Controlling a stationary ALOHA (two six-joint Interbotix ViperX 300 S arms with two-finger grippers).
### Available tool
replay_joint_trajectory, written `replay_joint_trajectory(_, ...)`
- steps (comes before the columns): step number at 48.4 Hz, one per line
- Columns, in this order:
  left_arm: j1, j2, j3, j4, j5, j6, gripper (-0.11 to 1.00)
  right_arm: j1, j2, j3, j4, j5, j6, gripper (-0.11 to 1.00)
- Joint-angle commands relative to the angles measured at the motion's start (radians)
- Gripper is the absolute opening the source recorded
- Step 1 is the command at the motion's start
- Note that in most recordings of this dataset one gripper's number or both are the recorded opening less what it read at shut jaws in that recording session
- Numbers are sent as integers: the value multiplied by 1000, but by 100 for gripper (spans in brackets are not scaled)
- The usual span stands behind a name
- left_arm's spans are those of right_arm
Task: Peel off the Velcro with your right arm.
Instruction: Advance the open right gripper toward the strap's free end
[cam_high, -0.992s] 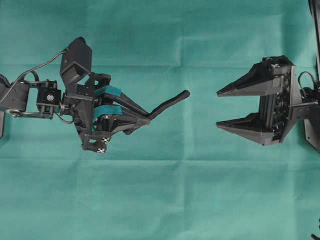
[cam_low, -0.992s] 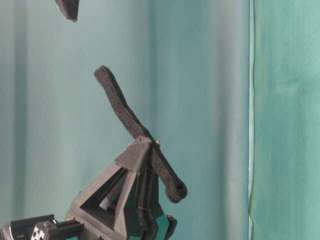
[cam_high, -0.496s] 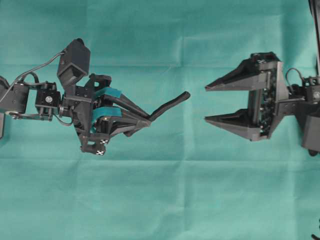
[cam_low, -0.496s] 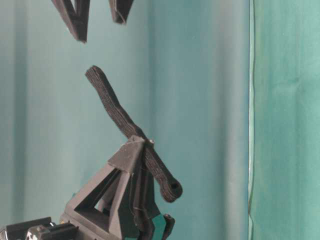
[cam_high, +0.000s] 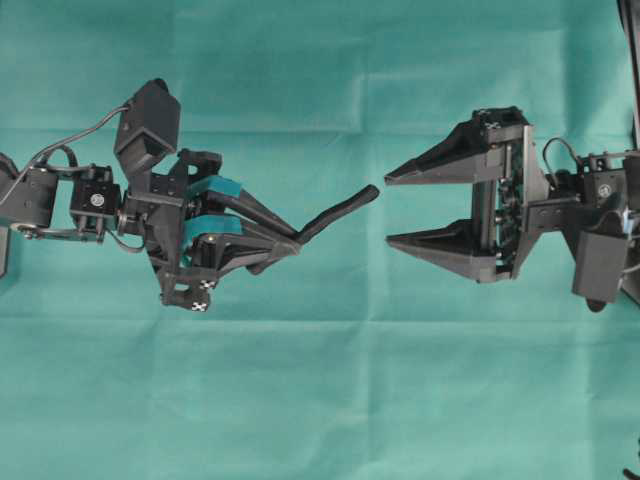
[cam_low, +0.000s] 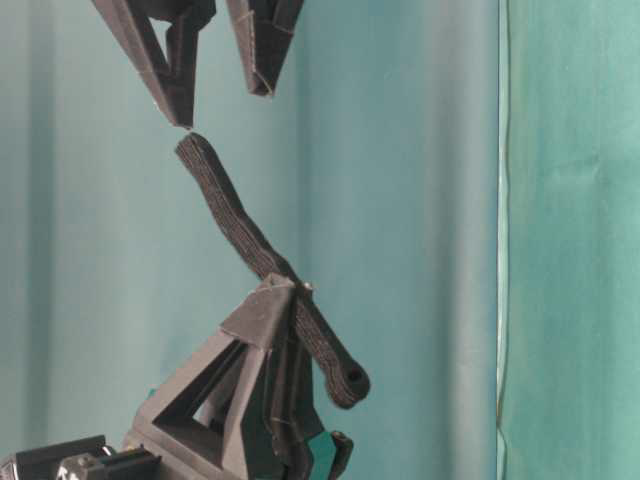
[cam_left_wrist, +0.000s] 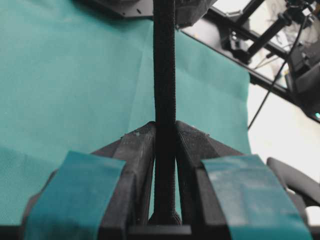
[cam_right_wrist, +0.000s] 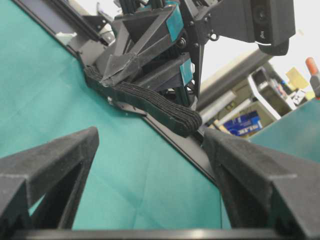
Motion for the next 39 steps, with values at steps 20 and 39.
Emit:
replay_joint_trajectory(20, -2, -25, -6, -2, -21, 2, 10, -3, 34, -28, 3, -51, 2, 62)
replay_joint_trajectory(39, 9, -25, -6, -2, -21, 2, 10, -2, 54, -35, 3, -54, 2, 62)
